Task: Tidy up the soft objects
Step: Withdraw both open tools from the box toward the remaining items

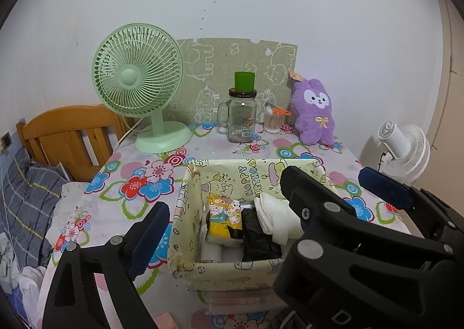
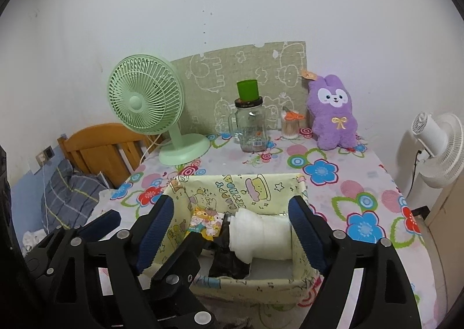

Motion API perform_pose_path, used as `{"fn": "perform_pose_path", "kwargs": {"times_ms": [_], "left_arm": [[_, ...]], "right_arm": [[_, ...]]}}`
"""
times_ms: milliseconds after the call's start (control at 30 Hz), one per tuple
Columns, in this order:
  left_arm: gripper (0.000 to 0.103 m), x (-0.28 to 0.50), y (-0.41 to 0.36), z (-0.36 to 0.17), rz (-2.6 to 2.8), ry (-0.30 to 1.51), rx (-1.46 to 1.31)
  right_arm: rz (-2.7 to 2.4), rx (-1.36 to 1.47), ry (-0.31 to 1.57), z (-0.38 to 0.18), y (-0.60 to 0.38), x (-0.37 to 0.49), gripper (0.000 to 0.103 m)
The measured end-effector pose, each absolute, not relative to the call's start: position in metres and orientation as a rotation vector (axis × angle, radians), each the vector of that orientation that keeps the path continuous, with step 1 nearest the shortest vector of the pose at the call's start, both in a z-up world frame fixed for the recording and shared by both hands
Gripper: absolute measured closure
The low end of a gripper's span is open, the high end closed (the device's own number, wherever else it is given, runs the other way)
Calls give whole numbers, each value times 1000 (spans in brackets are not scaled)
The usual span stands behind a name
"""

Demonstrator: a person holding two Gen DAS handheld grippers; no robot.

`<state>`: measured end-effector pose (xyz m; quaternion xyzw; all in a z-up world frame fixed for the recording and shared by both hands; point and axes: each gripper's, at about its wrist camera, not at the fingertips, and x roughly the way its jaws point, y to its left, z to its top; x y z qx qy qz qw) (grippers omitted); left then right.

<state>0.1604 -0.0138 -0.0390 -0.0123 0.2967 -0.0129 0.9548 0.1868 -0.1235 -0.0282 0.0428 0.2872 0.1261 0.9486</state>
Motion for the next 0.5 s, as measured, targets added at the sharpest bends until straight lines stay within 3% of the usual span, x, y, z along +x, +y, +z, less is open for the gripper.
{"fn": "perform_pose_path", "kwargs": {"times_ms": [500], "left_arm": [[2, 129, -22, -26, -35, 579, -5]], "right_arm": [[173, 57, 557, -12, -130, 150, 4]]}}
